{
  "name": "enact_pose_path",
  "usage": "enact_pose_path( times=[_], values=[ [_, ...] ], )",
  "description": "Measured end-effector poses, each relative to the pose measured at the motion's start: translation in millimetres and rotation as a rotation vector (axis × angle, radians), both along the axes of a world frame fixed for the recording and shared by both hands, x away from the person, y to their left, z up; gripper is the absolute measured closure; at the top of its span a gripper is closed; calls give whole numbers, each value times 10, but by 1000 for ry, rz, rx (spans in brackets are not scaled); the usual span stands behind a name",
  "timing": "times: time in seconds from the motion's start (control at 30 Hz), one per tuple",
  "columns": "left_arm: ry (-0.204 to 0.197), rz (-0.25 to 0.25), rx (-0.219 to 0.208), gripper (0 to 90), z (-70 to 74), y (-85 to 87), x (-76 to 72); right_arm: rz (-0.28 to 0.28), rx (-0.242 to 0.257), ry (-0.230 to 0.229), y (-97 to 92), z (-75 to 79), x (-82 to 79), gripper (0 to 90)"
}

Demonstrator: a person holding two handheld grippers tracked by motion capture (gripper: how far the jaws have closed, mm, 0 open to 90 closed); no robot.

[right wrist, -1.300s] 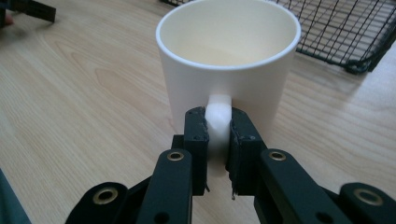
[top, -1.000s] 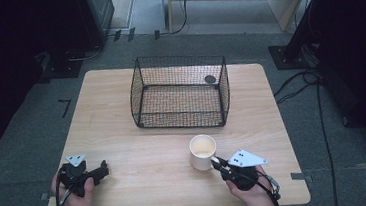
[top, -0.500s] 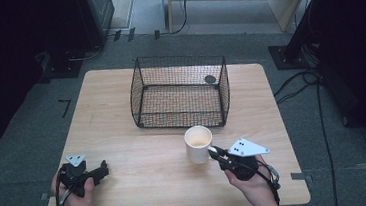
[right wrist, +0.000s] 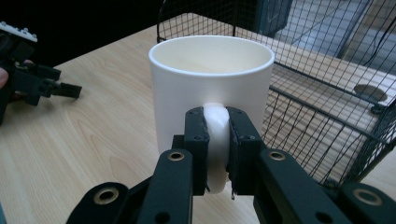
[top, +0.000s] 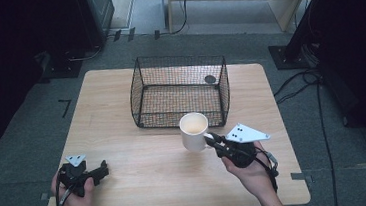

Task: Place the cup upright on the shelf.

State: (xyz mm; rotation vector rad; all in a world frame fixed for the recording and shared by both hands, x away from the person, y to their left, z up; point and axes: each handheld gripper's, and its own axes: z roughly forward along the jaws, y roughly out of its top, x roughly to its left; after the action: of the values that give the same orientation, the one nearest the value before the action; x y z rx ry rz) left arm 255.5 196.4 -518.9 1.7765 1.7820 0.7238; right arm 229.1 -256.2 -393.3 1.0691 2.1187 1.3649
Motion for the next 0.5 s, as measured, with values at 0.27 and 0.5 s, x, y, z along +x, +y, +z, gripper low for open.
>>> enact_pose_path(
  times=[0.27,0.5],
  values=[
    [-2,1,-2,19,-1,-1,1,7,8,-23,45,183,163,808],
    [0,1,-2,19,1,-1,0,-6,13,-39,75,293,344,808]
  ],
)
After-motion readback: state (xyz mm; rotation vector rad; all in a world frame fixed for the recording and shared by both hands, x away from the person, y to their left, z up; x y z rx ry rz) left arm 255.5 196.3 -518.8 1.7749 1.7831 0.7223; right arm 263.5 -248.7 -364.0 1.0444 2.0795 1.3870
